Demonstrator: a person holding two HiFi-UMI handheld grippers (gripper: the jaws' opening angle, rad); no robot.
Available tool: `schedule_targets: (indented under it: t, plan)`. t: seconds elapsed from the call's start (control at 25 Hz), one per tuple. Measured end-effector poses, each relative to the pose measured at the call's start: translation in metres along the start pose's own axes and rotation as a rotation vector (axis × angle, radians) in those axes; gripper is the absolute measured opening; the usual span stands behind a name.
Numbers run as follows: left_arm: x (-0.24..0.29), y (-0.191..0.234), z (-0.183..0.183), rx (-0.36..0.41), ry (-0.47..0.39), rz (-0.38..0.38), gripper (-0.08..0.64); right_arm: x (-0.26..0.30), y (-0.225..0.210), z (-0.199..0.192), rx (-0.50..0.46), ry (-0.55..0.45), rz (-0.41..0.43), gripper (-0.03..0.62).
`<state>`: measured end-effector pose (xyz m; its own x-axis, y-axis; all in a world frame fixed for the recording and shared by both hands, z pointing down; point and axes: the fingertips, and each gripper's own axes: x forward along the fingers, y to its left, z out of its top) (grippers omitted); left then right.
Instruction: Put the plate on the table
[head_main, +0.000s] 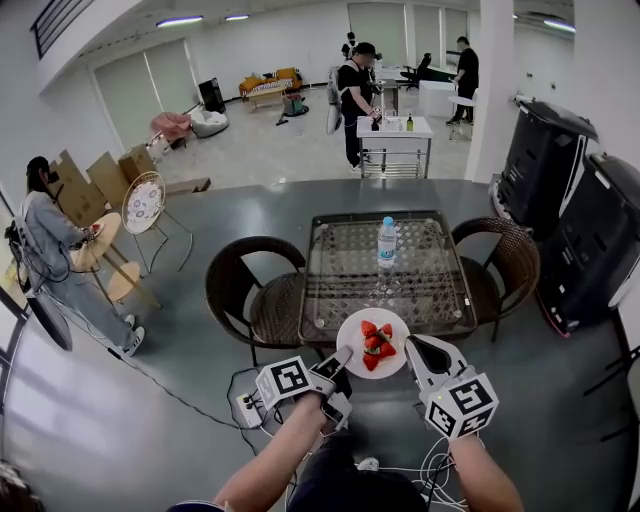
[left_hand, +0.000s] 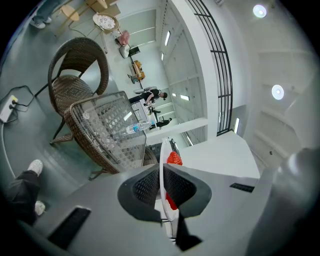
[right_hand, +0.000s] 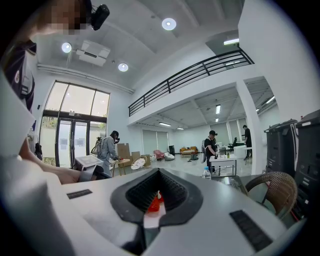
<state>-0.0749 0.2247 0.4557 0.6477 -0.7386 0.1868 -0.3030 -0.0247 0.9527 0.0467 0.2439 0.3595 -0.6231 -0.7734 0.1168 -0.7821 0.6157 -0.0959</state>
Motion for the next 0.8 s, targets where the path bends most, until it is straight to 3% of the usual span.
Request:
schedule_targets:
  t: [0.44, 0.8]
  plan:
    - [0.027, 0.003, 0.015, -0.001, 0.01, 0.003, 0.017, 0.011, -0.026, -0.003, 0.004, 0.004, -0.02, 0.005]
    - [0.065, 0.02, 0.054, -0.001, 0.024, 0.006, 0.017, 0.058, -0.056, -0.004, 0.003, 0.017, -0.035, 0.005]
